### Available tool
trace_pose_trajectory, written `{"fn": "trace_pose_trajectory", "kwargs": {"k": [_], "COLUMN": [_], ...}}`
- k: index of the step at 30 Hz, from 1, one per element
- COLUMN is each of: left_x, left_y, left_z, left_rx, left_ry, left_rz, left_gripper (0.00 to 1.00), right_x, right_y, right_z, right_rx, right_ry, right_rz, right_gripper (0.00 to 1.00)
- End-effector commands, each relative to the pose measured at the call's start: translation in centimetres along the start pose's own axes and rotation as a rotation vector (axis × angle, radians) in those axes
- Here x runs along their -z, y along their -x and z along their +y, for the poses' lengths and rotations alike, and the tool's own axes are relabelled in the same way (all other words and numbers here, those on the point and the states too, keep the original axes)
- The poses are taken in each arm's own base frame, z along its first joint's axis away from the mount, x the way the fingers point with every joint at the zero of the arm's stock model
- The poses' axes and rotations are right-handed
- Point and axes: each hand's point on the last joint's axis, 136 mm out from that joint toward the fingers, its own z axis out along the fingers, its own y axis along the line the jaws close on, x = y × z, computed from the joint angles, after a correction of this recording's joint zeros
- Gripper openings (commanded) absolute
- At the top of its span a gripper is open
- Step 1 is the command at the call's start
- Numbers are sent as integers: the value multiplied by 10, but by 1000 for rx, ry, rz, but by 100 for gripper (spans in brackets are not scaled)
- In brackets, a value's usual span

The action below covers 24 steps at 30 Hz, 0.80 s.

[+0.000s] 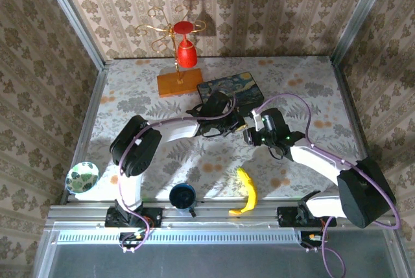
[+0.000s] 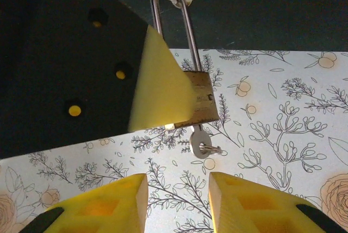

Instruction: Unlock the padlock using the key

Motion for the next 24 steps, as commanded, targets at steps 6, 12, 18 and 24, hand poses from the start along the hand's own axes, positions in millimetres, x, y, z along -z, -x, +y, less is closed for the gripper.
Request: {"fn": "trace_pose_trajectory", "kwargs": {"k": [6,12,18,24], "left_x": [21,22,21,21], "left_y": [3,3,2,1], "left_z": [-44,-47,-50,-50], "left_rx": [-62,-59,-52,-43], "left_ry": [-105,-116,-128,-135], "left_rz": [9,26,33,40], "left_gripper": [0,0,0,0], "right_x": [-1,-3,-6,-11], "right_y": [9,13,14,14], "right_z": [-4,-2,0,0], "right_rx": [32,43,53,55], "right_ry": [-44,-41,-36,-43], "right_rz": [4,7,13,20], "right_gripper": [36,34,33,32]}}
